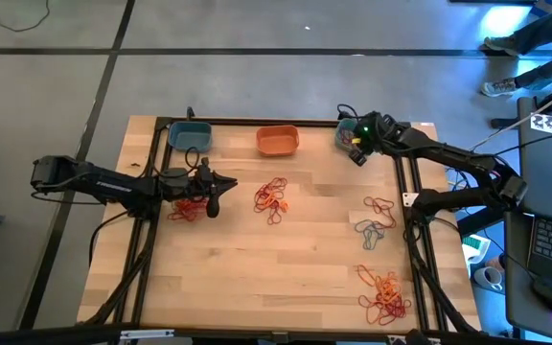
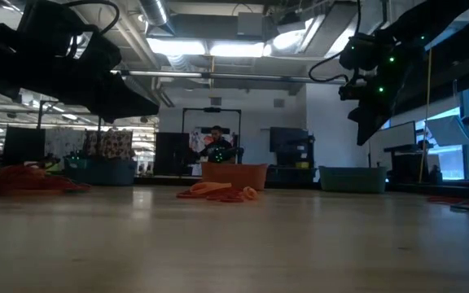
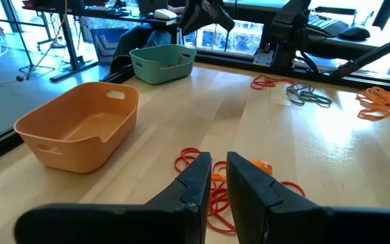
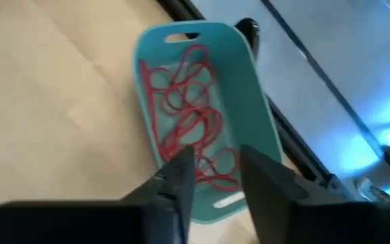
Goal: Sort rubber bands into baskets
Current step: Put the red rubber band into the green bin
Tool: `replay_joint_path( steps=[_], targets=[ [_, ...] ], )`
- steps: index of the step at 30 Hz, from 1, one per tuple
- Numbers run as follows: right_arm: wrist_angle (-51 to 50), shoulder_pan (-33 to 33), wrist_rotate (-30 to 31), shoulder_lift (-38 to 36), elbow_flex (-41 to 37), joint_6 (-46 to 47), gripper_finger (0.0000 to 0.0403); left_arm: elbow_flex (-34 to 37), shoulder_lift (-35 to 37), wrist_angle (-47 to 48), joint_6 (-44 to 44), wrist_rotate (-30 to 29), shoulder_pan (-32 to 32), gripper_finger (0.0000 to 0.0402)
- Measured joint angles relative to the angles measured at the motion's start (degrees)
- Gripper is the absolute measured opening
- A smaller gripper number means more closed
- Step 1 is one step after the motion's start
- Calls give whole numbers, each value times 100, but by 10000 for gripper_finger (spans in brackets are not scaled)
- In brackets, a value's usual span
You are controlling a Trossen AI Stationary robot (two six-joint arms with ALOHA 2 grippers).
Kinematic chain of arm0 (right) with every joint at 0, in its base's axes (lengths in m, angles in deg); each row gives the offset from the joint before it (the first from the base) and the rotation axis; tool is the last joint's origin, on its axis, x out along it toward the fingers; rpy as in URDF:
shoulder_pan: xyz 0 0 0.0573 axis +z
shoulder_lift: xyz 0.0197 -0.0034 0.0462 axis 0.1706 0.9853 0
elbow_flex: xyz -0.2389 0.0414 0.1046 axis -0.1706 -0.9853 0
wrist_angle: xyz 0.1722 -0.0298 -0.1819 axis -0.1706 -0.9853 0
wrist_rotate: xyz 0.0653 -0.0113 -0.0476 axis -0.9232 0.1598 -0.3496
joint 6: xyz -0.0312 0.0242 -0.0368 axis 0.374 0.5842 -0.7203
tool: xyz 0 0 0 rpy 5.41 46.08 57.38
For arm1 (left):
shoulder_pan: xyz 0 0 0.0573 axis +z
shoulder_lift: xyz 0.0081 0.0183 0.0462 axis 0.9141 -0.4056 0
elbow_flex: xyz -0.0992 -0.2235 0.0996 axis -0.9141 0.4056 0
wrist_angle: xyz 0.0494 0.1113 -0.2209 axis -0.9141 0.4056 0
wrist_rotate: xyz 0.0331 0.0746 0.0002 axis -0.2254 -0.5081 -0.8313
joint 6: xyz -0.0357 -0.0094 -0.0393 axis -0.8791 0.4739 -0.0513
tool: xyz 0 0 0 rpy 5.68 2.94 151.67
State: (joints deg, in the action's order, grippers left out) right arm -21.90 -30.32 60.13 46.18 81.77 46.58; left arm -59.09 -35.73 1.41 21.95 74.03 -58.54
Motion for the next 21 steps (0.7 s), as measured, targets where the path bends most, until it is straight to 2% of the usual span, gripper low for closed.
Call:
replay_joint_path(
  steps=[5,12,17,21],
  targets=[
    [-468,0,-812,0,93,80,171,0,0,0,0,-2,0,45],
    [-1808,25,-2115,0,184,800,179,0,-1,0,-3,-1,0,45],
    [-2485,460,-2254,0,184,1193,179,0,0,0,-11,-1,0,45],
    [-2581,1015,-2252,0,184,1600,179,0,1,1,-23,-1,0,45]
  ],
)
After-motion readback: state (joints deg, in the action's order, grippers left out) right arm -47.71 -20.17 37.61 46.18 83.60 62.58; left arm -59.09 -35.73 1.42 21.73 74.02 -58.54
